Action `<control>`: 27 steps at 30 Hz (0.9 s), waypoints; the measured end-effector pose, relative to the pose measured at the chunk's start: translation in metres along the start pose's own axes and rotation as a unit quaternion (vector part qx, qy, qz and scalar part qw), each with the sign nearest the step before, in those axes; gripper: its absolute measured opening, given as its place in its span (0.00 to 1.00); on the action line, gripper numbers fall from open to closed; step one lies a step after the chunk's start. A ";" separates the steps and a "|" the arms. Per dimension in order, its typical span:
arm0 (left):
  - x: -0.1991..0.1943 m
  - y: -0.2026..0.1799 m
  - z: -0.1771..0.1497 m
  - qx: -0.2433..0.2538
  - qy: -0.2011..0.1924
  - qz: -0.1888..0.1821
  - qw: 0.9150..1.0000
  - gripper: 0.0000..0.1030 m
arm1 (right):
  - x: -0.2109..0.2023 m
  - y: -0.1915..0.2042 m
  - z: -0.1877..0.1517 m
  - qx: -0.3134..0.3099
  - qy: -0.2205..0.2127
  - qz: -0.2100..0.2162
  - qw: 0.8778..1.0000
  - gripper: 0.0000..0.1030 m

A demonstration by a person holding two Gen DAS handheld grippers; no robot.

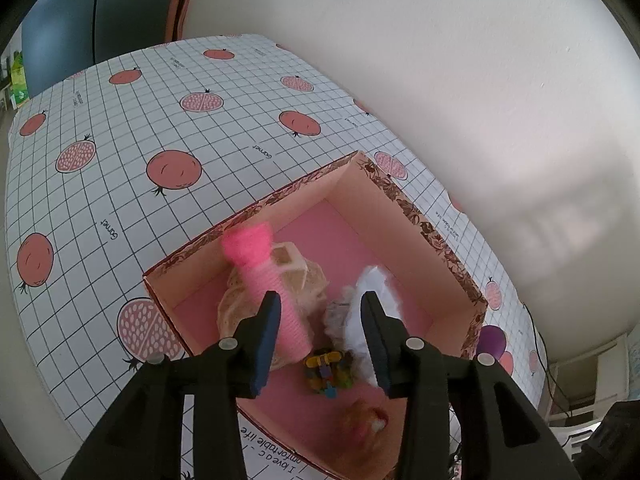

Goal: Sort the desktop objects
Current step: 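Open both tools to drop the pink roller and doll into the box, then move the left tool to the black action figure while the right tool moves to the rainbow rope ring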

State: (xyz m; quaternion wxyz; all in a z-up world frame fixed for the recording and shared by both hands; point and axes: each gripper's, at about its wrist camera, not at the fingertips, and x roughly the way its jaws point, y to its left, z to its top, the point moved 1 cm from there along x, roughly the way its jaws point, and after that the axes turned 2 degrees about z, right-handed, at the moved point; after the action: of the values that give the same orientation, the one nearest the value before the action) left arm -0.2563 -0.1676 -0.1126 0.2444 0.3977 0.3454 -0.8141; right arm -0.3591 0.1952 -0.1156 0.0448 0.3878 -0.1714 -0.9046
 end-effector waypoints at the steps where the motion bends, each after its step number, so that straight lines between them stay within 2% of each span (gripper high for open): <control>1: 0.000 -0.001 0.000 0.001 0.000 0.000 1.000 0.43 | 0.000 0.000 0.000 0.000 0.000 0.000 1.000 0.42; 5: 0.001 -0.001 -0.001 0.002 0.001 0.002 1.000 0.47 | -0.002 0.000 0.000 0.002 -0.003 -0.002 1.000 0.42; 10: 0.001 -0.001 -0.001 0.003 0.002 0.006 1.000 0.48 | -0.003 -0.004 0.003 0.007 -0.007 -0.007 1.000 0.42; 12: 0.002 -0.002 -0.001 0.005 0.003 0.008 1.000 0.50 | -0.005 -0.006 0.004 0.012 -0.011 -0.013 1.000 0.47; 14: 0.002 -0.003 -0.001 0.007 0.003 0.012 1.000 0.62 | -0.005 -0.010 0.004 0.020 -0.014 -0.019 1.000 0.55; 15: 0.002 -0.003 -0.001 0.008 0.002 0.014 1.000 0.64 | -0.005 -0.011 0.004 0.023 -0.014 -0.021 0.999 0.58; 18: 0.002 -0.004 -0.002 0.011 0.000 0.017 1.000 0.70 | -0.004 -0.015 0.004 0.030 -0.014 -0.030 0.999 0.62; 21: 0.003 -0.006 -0.002 0.018 -0.001 0.025 1.000 0.81 | -0.003 -0.017 0.005 0.035 -0.012 -0.031 0.999 0.67; 27: 0.005 -0.007 -0.003 0.030 -0.001 0.037 0.999 0.81 | 0.000 -0.018 0.003 0.036 -0.005 -0.036 0.999 0.86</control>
State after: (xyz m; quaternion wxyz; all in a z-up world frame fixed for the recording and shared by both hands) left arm -0.2625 -0.1614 -0.1155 0.2625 0.4164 0.3062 -0.8148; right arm -0.3600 0.2130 -0.1202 -0.0022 0.3903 -0.1901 -0.9009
